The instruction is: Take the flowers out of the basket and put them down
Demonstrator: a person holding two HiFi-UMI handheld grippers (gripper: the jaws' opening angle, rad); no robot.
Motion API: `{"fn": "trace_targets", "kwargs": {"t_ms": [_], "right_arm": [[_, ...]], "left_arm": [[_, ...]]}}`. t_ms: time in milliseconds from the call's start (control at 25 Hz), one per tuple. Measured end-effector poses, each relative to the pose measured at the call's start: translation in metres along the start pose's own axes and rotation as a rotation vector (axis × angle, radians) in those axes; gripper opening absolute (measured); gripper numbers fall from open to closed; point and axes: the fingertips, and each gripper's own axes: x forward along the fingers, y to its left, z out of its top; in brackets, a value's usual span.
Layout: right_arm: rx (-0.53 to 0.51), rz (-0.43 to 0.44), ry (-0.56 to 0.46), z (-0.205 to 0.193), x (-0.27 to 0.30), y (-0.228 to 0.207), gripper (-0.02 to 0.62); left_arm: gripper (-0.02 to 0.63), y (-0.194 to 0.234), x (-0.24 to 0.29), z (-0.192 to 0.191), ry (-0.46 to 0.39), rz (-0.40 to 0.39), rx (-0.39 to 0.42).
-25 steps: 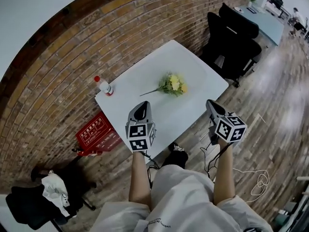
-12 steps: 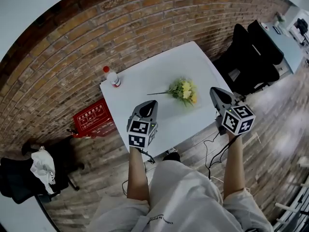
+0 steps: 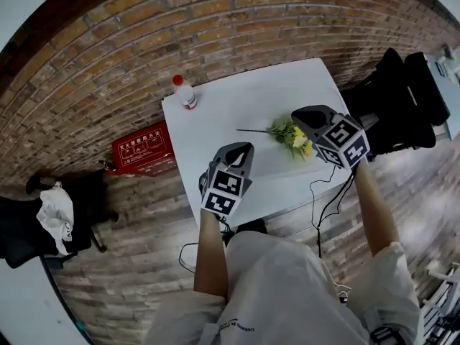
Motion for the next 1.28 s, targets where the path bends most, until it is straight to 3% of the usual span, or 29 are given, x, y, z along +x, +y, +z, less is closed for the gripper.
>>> {"fn": "trace_targets", "kwargs": {"t_ms": [280, 440, 600, 920, 1280], "right_arm": [[-0.193, 0.171, 0.261, -0.058, 0.096, 0.015, 0.021], [-0.238, 0.243, 0.356, -0.09, 0.133, 0.023, 0.034], [-0.285, 0.306, 0.443, -0.12, 0.159, 0.031, 0.088], [-0.336, 0.336, 0.564, -0.179, 0.202, 0.028, 0.123], [-0.382, 0.294, 0.658, -0.207, 0.213, 0.028, 0.121]], "left_arm": [[0.018, 0.0, 0.001, -0.004, -0.001, -0.03, 0.02], [0.018, 0.0, 0.001, -0.006, 0.015, -0.054, 0.057], [0.018, -0.007, 0.0, -0.005, 0.006, -0.078, 0.063], [0.018, -0.002, -0.004, -0.004, -0.05, -0.083, -0.004], [0.018, -0.005, -0.008, -0.007, -0.065, -0.067, -0.007]]}}
